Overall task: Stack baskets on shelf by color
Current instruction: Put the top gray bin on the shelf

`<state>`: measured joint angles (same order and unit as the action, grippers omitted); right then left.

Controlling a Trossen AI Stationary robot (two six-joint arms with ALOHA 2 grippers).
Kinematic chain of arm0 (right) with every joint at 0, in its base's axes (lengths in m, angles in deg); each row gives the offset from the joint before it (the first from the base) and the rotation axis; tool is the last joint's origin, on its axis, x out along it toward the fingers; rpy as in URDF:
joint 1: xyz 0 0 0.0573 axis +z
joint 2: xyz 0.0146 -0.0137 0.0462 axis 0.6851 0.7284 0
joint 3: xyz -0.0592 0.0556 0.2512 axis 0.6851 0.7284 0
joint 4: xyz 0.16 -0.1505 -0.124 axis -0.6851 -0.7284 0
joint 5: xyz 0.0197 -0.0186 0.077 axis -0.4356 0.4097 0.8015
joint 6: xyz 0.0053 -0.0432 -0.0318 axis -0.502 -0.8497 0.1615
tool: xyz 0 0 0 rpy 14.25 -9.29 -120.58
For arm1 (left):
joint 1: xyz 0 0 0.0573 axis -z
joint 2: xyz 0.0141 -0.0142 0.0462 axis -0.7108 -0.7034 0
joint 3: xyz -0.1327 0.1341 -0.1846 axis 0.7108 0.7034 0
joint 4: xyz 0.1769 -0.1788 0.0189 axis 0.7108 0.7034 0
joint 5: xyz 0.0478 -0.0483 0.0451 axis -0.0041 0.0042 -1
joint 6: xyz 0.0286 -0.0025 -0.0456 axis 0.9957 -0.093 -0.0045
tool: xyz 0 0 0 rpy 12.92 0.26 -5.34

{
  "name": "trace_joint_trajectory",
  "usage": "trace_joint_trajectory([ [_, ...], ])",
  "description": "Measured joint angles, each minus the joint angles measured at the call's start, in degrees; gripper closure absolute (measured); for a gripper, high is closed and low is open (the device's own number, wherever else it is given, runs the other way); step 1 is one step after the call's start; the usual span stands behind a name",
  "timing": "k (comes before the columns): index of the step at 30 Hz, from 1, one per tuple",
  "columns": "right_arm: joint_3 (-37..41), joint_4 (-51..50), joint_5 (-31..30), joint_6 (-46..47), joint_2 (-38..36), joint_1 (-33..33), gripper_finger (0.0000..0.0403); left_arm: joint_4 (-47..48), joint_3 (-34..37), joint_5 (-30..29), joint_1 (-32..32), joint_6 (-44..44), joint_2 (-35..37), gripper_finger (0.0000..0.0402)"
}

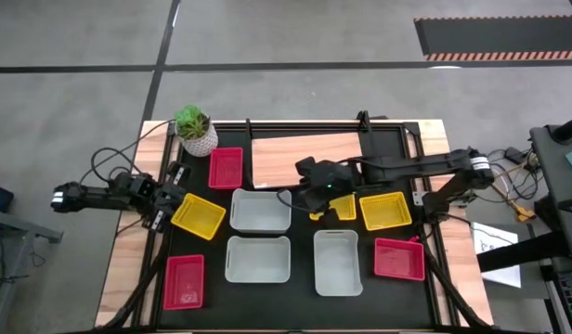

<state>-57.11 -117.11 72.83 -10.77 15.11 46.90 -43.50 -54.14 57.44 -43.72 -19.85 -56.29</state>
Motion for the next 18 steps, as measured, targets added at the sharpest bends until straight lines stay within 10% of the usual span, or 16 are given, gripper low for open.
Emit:
trace_joint_trajectory([
  [18,0.07,0.17,0.05,-7.22,8.96,-0.32,0.0222,0.09,0.0,-0.13,0.0,0.02,-0.06,0.0402],
])
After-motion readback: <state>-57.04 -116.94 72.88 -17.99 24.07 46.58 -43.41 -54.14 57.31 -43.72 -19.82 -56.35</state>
